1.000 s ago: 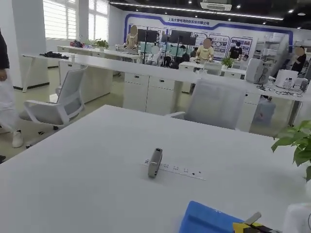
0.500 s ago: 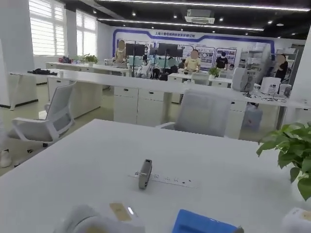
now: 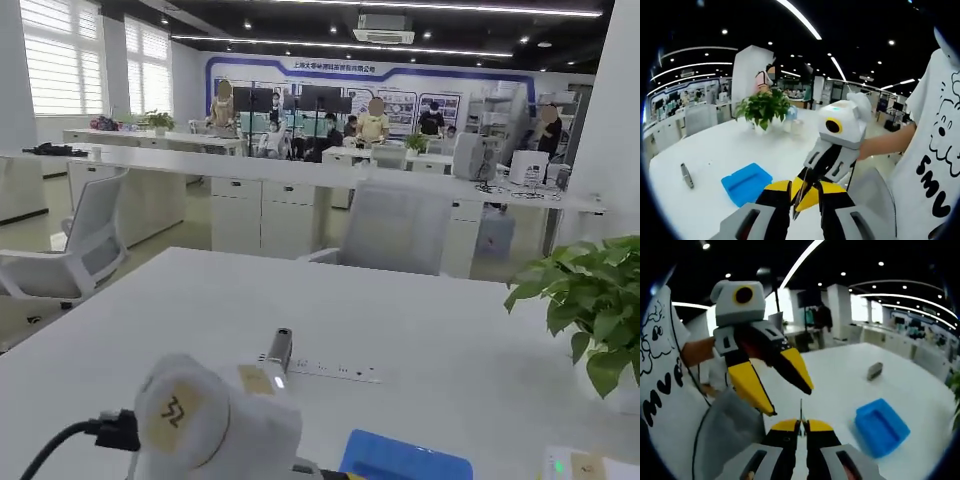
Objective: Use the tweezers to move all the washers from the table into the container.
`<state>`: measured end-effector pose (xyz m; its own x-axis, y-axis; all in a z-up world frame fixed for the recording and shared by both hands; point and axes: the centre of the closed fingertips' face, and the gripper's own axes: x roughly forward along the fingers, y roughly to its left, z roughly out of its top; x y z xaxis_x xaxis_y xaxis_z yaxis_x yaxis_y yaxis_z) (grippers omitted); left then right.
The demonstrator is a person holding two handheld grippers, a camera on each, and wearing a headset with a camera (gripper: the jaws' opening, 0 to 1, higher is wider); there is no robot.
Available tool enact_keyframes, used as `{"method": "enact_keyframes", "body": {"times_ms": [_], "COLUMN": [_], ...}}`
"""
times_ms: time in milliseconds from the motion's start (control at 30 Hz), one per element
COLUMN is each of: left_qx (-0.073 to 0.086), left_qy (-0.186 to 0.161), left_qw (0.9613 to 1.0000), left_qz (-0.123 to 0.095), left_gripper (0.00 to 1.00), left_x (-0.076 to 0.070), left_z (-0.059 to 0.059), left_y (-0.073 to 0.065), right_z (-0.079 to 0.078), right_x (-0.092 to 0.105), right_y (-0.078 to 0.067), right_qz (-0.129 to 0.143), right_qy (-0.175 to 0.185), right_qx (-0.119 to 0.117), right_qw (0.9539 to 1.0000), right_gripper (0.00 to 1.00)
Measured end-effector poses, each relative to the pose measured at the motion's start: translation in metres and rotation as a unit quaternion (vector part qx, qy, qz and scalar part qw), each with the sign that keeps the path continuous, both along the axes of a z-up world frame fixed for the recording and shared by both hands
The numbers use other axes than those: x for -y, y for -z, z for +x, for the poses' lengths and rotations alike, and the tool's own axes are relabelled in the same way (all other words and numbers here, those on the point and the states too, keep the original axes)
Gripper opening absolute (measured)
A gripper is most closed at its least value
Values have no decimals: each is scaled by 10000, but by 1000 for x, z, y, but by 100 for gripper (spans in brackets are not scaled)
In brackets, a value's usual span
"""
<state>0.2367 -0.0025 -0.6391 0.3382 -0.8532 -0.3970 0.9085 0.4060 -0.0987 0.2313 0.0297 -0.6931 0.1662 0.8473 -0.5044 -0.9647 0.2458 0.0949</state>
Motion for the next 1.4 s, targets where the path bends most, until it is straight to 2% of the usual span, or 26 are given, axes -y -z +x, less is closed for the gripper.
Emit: {"method": "enact_keyframes", "body": {"times_ms": [67,200,233,367,433,467,500,533,567,633,733,767,800,867,900,933,1000,1033,1133,1167,1200,1300,1333,1367,1400], "left_qx": [13,114,169,458,486,608,631,624,635,639,717,768,847,922,839,813,879,835,748,685,700,556,539,550,527], "left_qy": [160,441,657,1051,1271,1452,1495,1604,1595,1704,1782,1799,1820,1852,1826,1810,1791,1777,1728,1670,1673,1610,1586,1574,1600], "left_qw": [9999,9989,9975,9928,9897,9857,9846,9821,9817,9787,9744,9720,9671,9614,9641,9645,9593,9583,9596,9583,9580,9595,9601,9598,9580], "left_qz": [16,123,203,345,437,603,649,762,823,953,1170,1303,1563,1812,1735,1743,1996,2076,2092,2214,2219,2242,2240,2256,2318], "left_gripper": [16,2,1,0,0,0,0,0,0,0,0,0,0,0,0,0,0,0,0,0,0,0,0,0,0], "left_x": [6,12,12,13,14,13,13,13,12,11,10,10,6,2,5,5,1,-1,-5,-11,-13,-20,-21,-22,-24], "left_z": [-1,-1,-3,-3,-5,-5,-5,-6,-4,-3,0,2,5,7,6,7,11,12,15,17,18,20,21,21,20], "left_y": [4,11,13,18,23,28,30,36,39,49,66,76,90,107,115,120,135,144,157,164,167,178,181,184,189], "right_z": [-2,-2,-1,0,1,0,0,2,2,4,9,12,15,16,16,16,19,22,23,24,25,28,31,31,30], "right_x": [0,3,4,8,9,11,12,15,16,20,26,29,35,38,37,36,38,38,37,35,34,32,34,33,32], "right_y": [7,16,17,25,30,35,38,44,49,60,75,83,94,109,115,120,130,138,149,151,152,156,157,156,151], "right_qz": [-198,-271,-283,-401,-510,-642,-703,-882,-1002,-1227,-1488,-1638,-1887,-2117,-2144,-2189,-2334,-2409,-2559,-2569,-2561,-2477,-2537,-2500,-2404], "right_qy": [-109,-144,-154,-203,-255,-326,-343,-403,-440,-492,-484,-486,-470,-488,-489,-479,-443,-415,-348,-341,-291,-42,160,148,285], "right_qx": [87,-41,-56,-96,-75,-90,-102,-67,-52,24,12,8,34,11,-27,-38,53,103,84,135,130,3,60,113,130], "right_qw": [9997,9995,9995,9989,9983,9974,9969,9953,9940,9912,9877,9853,9809,9761,9755,9746,9713,9696,9660,9657,9661,9688,9671,9681,9702], "right_gripper": [2,2,2,3,3,3,4,4,4,4,5,5,5,5,5,5,5,5,5,5,6,7,8,9,10]}}
